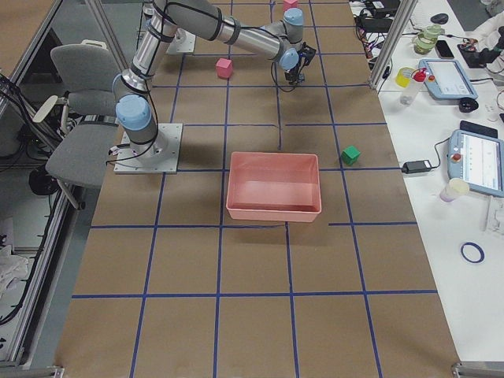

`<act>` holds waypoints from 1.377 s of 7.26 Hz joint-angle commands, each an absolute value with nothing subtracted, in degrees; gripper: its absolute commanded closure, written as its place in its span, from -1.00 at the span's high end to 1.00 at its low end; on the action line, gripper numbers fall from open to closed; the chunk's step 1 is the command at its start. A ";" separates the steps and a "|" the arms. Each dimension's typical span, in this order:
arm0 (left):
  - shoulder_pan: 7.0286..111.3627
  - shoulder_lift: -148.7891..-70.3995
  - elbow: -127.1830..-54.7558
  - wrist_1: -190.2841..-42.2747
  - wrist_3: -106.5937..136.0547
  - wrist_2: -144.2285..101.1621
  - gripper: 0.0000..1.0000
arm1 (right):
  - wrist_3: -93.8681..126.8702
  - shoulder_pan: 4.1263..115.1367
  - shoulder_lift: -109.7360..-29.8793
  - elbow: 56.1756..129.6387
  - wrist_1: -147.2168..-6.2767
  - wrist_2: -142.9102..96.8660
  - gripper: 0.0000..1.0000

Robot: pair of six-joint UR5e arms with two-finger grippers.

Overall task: Align button upright
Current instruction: 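Carry the button toward the table center with the right gripper, then set the button down on its side and open the right gripper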

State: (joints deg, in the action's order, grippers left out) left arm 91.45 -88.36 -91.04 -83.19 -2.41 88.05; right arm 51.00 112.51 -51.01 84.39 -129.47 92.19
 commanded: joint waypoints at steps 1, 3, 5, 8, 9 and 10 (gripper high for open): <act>91.84 -87.72 -91.85 -82.18 -2.28 89.46 1.00 | 51.06 112.76 -51.59 85.43 -128.76 92.98 0.00; 92.02 -87.89 -91.76 -82.44 -2.20 91.32 1.00 | 50.54 112.68 -53.43 85.78 -128.76 92.99 0.98; 92.02 -88.06 -92.11 -82.44 -2.02 91.05 1.00 | 50.89 112.68 -55.54 86.31 -125.70 92.99 0.99; 92.72 -88.85 -92.37 -82.36 6.74 90.97 1.00 | 39.78 108.92 -61.23 89.28 -122.79 94.57 1.00; 93.33 -88.94 -94.03 -81.74 6.94 91.05 1.00 | 35.03 105.59 -65.09 91.91 -119.91 93.96 1.00; 94.56 -88.86 -97.35 -75.91 7.64 91.40 1.00 | 34.37 102.95 -69.74 93.76 -117.36 94.13 1.00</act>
State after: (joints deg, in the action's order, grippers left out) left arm 93.40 -88.84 -94.35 -80.44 6.56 91.12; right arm 37.29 106.45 -64.40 91.19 -120.49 94.13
